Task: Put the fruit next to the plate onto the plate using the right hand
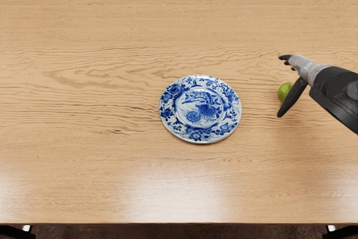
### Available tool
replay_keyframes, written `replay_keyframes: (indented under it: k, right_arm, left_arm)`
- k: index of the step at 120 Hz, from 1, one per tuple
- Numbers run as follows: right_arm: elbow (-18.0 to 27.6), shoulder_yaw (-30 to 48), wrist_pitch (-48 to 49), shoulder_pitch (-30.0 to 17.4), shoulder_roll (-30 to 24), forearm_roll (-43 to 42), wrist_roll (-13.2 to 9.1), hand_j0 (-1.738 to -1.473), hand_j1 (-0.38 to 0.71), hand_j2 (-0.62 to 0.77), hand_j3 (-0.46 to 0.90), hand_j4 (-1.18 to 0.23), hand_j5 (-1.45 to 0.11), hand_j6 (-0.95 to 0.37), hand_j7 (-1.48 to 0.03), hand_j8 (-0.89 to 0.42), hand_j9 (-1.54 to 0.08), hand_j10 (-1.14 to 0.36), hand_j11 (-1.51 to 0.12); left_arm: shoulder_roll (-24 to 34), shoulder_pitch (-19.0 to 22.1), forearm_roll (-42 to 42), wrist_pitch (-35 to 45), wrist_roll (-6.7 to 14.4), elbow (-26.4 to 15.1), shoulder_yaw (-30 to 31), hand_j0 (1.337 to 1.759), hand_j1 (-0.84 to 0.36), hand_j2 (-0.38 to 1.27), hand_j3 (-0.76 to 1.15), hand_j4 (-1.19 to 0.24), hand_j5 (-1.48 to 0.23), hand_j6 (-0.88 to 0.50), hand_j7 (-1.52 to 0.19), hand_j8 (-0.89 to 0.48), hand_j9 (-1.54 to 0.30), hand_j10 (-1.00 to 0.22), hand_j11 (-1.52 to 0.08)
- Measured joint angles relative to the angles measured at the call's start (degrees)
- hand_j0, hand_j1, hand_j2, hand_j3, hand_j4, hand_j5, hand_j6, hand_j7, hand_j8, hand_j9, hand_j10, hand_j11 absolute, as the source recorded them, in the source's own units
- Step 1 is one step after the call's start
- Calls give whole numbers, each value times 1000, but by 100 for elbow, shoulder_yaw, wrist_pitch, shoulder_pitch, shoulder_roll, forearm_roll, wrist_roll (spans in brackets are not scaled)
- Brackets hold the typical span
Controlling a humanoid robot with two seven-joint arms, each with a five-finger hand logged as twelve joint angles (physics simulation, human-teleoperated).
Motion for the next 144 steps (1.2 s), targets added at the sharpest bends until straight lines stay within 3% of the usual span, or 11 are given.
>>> replay_keyframes:
  k: [22,51,83,116,144]
  right_arm:
    - [42,-84,-123,-8,44,2,-1,-1658,-260,-14,0,-78,-99,-79,-98,-79,-99,-78,-99]
    - [36,-188,-340,-58,58,-14,-1,-1658,-65,-46,0,-240,-310,-241,-309,-241,-310,-240,-310]
    - [-125,-412,-386,-58,51,-35,-1,-1658,18,-59,0,-308,-399,-310,-399,-309,-399,-309,-399]
    - [-733,-415,-389,-165,255,-68,-1,-1658,31,-61,0,-319,-414,-320,-413,-320,-414,-320,-414]
    - [-1524,-410,-390,-468,776,-78,-1,-1658,25,-60,0,-314,-407,-315,-407,-315,-407,-315,-407]
  left_arm:
    - [0,1,0,1,0,0,-1,1658,58,49,0,-243,-316,-243,-316,-243,-316,-243,-316]
    - [0,-2,0,0,0,0,-2,1658,58,49,0,-243,-316,-243,-316,-243,-316,-243,-316]
    - [0,0,0,3,0,0,-1,1658,58,49,0,-243,-316,-243,-316,-243,-316,-243,-316]
    - [0,-1,0,0,0,0,-1,1658,58,49,0,-243,-316,-243,-316,-243,-316,-243,-316]
    - [0,4,0,0,0,0,0,1658,58,49,0,-243,-316,-243,-316,-243,-316,-243,-316]
